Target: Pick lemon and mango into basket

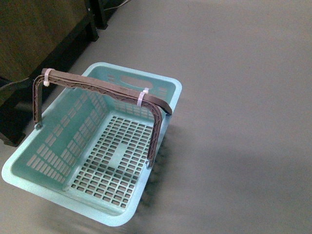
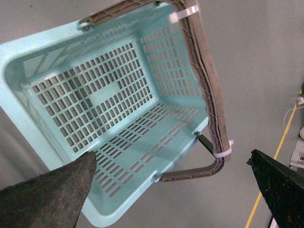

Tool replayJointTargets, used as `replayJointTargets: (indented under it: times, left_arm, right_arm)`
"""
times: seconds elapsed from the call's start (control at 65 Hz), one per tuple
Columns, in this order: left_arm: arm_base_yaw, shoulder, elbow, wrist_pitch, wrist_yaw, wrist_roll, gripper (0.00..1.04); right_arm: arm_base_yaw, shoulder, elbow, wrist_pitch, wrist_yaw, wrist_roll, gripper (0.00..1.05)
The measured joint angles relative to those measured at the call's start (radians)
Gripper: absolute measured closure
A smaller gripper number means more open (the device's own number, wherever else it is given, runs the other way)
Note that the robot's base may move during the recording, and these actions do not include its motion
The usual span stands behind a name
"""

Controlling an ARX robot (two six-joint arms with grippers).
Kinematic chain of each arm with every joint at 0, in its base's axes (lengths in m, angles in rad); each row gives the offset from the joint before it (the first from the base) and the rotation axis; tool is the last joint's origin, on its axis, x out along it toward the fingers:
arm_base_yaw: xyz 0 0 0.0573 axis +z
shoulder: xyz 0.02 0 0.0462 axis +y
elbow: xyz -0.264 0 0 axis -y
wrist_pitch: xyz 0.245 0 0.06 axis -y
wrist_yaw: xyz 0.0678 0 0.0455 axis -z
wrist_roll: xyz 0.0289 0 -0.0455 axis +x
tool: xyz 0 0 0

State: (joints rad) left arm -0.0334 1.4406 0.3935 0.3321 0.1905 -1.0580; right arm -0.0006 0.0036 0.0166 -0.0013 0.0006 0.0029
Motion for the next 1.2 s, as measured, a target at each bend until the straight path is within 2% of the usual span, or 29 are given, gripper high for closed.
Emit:
replayJointTargets:
  times: [0.077,0.169,0.415,0.661,0.969,1.092,1.199]
  left_arm:
    - [-0.038,0.167,0.087,0.094,-0.034,-0.067,0.07]
    - [-0.074,0.303,0.178,0.134,-0.069,-0.123,0.07]
    - [-0.191,0.606,0.456,0.136,-0.143,-0.214,0.07]
    - [-0.221,0.707,0.597,0.116,-0.173,-0.235,0.07]
    - [-0.222,0.760,0.660,0.013,-0.222,-0.206,0.55]
    - [-0.222,0.763,0.673,0.002,-0.224,-0.216,0.79]
    - [-0.213,0.725,0.629,0.021,-0.180,-0.246,0.89]
  right_arm:
    - [0.000,0.000,0.000,0.000,0.000,0.000,0.09]
    - [0.000,0.000,0.000,0.000,0.000,0.000,0.09]
    - [0.000,0.000,0.000,0.000,0.000,0.000,0.09]
    - [0.000,0.000,0.000,0.000,0.000,0.000,0.09]
    - [0.000,0.000,0.000,0.000,0.000,0.000,0.09]
    - [0.000,0.000,0.000,0.000,0.000,0.000,0.09]
    - [0.000,0.000,0.000,0.000,0.000,0.000,0.09]
